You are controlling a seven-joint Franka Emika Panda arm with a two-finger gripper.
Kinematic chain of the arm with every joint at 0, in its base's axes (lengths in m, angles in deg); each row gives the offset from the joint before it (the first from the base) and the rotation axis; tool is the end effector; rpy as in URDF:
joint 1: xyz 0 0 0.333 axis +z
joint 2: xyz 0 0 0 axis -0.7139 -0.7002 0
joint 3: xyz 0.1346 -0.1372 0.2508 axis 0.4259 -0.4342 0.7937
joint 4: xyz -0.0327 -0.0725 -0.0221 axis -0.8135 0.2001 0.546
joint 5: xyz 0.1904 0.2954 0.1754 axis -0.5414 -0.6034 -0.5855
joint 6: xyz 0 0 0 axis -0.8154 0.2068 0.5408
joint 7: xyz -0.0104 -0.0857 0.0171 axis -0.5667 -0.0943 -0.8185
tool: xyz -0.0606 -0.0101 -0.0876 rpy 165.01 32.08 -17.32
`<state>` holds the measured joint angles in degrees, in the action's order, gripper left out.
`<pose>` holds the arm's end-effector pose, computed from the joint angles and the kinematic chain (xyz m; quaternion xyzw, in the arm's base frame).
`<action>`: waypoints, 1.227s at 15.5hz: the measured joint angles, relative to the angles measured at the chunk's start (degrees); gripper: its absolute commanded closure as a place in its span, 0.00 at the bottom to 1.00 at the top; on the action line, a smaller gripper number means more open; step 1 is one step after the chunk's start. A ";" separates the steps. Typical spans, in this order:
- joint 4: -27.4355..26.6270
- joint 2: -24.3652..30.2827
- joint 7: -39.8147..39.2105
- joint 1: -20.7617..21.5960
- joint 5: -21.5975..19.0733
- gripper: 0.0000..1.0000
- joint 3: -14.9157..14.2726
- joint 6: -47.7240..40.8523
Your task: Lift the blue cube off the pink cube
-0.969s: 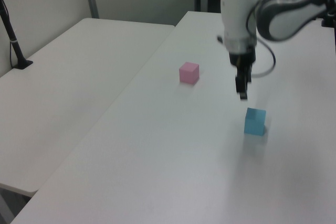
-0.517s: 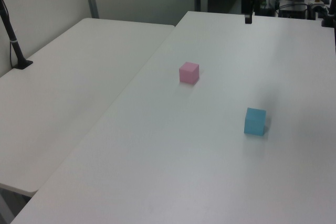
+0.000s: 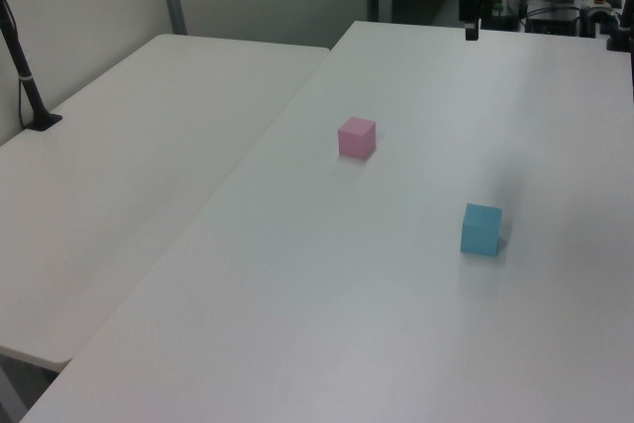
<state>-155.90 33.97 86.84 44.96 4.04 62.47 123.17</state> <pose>0.5704 -0.0277 0.5785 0.9984 -0.0112 -0.0397 0.0394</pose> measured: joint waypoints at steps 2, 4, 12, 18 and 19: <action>0.00 0.00 -0.83 -0.02 -0.01 0.00 -0.14 0.00; 0.00 0.01 -1.72 -0.07 -0.01 0.00 -0.46 0.00; -0.03 0.00 -3.49 -0.08 -0.01 0.00 -0.60 0.00; -0.03 0.00 -3.57 -0.12 -0.02 0.00 -0.60 0.00; -0.03 0.00 -3.58 -0.12 -0.02 0.00 -0.60 0.00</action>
<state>-155.94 33.96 83.26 44.84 4.02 61.87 123.17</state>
